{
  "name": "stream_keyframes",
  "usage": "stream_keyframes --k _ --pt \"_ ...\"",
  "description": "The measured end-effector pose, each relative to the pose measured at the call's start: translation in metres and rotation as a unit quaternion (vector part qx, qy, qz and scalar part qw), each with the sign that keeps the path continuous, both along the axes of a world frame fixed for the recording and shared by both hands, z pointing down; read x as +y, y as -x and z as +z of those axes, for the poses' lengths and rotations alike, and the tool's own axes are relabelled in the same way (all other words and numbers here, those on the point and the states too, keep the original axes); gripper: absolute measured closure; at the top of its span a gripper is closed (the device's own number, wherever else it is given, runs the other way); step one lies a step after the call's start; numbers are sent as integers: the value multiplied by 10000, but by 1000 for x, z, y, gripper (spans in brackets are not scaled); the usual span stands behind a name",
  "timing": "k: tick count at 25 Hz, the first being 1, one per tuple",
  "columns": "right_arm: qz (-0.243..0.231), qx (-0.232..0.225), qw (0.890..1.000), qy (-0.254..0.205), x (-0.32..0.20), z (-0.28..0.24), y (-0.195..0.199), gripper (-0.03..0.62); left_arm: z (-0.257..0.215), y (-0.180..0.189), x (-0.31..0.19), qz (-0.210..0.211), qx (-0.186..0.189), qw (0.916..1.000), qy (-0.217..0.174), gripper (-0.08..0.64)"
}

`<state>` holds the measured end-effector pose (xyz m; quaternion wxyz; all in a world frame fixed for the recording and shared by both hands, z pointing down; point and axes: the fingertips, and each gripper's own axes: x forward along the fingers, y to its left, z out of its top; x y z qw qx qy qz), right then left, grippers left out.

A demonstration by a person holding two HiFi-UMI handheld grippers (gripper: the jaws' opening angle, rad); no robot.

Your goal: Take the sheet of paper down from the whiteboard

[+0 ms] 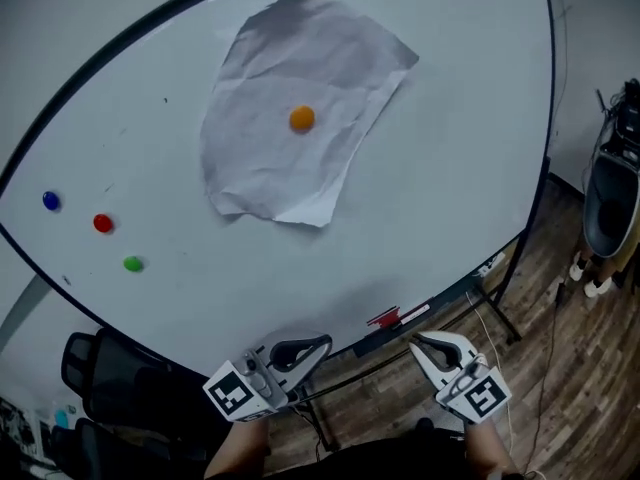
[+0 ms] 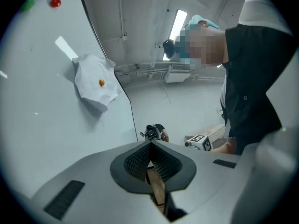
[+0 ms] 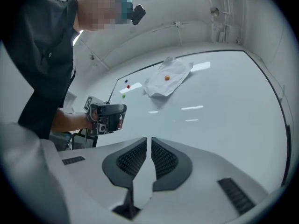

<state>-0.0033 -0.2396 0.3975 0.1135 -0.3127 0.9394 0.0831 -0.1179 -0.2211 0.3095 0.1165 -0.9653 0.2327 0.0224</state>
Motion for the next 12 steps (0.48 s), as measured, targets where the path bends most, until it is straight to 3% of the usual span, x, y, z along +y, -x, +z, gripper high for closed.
stream_keyframes --k 3,7,12 --pt "-42 35 9991 -426 -32 -38 -33 571 -26 -15 -25 -492 -49 9985 -240 549" --pt "-102 174 9941 -1062 -61 -90 -60 571 -48 -37 -47 -970 -514 9927 -491 549" --pt "-359 581 9789 -1925 -82 -159 -54 571 -102 -38 -64 -1663 -698 9791 -939 549"
